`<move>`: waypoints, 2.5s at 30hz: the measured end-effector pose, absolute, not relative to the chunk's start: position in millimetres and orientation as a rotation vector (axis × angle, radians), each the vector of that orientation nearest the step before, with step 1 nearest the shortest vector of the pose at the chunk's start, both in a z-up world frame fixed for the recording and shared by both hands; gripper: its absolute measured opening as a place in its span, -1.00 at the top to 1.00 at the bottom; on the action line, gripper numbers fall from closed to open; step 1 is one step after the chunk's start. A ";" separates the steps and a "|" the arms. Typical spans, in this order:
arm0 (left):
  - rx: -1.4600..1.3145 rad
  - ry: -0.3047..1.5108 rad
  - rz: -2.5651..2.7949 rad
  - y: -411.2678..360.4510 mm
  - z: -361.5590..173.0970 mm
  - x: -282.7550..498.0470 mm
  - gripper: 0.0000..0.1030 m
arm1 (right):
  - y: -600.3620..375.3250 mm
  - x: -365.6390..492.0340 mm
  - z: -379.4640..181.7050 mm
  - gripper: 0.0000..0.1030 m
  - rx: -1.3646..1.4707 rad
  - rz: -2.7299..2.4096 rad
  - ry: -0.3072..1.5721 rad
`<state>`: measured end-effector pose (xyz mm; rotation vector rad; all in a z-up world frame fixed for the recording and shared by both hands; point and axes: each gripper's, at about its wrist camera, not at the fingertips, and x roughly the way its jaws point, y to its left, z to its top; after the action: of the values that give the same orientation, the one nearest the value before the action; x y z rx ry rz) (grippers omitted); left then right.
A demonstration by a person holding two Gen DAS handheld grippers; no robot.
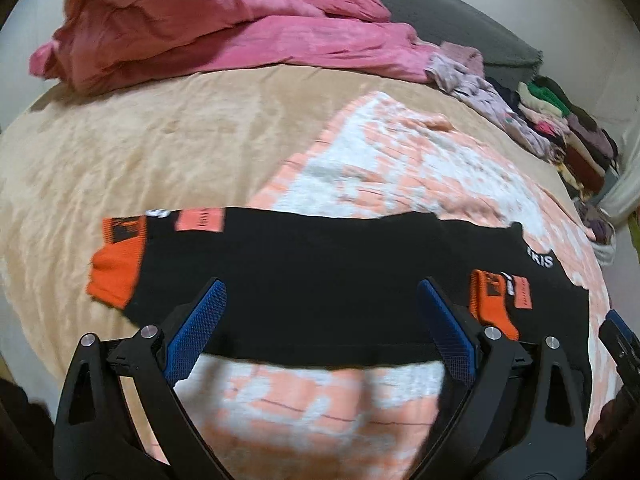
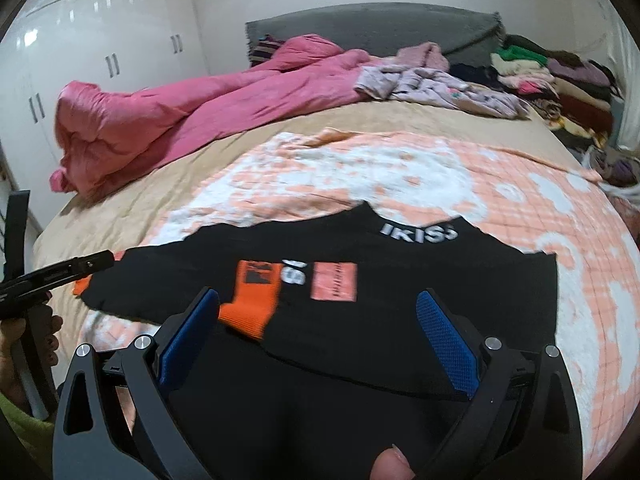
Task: Fold small clothes
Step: 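Move the left gripper to the other orange cuff and grasp it, then lift the cuff with the left gripper and lay it across the shirt body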
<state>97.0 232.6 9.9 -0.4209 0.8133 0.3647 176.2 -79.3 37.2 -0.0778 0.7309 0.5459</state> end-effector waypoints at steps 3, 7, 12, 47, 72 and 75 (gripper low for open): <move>-0.438 0.811 0.396 246.1 8.7 88.4 -0.78 | -63.2 174.1 40.1 -0.91 -0.096 0.576 0.725; -0.456 0.804 0.419 259.3 7.6 77.9 -0.78 | -40.7 170.8 41.2 -0.91 -0.118 0.618 0.723; -0.475 0.810 0.433 273.1 3.8 66.7 -0.78 | -15.5 167.2 42.4 -0.91 -0.149 0.662 0.721; -0.841 0.789 0.450 343.9 -62.7 52.9 0.01 | 50.3 155.5 11.6 -0.91 -0.238 0.752 0.769; -0.619 0.561 0.263 260.0 46.2 93.9 0.86 | -53.1 186.5 8.4 -0.91 -0.041 0.549 0.814; -0.591 0.561 0.208 236.7 53.8 108.2 0.86 | -73.1 186.4 12.9 -0.91 -0.016 0.521 0.798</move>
<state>108.2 236.7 53.8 -0.5906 0.5610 0.2079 186.4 -73.1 12.9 -0.0160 0.7976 0.5209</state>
